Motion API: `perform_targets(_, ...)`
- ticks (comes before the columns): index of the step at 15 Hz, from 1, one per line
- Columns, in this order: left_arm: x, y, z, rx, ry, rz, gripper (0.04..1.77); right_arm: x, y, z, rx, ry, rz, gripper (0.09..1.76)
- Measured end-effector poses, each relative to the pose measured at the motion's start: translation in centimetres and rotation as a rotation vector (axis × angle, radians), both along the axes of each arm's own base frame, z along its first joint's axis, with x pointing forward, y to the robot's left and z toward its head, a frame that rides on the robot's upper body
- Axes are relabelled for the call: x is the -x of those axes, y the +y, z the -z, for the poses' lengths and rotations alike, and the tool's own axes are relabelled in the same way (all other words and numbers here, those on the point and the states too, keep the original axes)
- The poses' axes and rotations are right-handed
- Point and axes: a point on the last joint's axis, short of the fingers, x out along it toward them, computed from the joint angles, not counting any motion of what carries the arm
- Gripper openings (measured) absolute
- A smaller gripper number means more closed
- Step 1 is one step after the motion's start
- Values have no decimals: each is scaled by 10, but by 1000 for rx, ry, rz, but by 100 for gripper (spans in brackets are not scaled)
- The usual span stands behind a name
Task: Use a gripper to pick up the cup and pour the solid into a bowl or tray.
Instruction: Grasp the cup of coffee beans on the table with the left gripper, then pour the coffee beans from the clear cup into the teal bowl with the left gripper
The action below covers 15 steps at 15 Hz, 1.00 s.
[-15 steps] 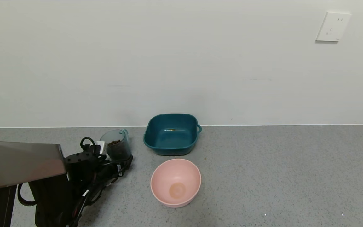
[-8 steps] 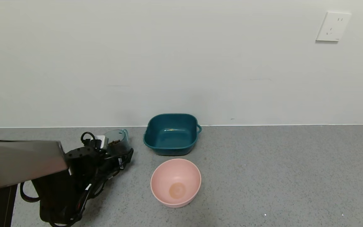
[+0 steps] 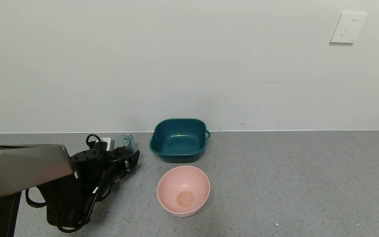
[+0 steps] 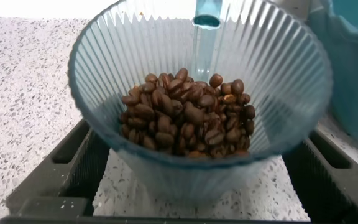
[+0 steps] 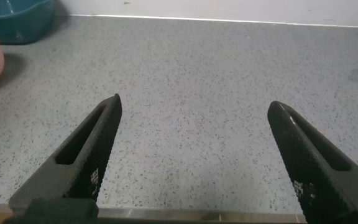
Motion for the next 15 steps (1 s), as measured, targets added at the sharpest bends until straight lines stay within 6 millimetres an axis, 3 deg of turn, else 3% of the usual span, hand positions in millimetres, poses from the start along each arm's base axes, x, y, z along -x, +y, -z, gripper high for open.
perform_targets(8,-7,0,9,0,4,-3,172,0,0,0,0,0,0,171)
perform_targets(11,-8,0,9,0,3,-2,136,0,0,0,0,0,0,171)
perform_targets(15,-8,0,9,-2,2,-10,133,0,0,0,0,0,0,171)
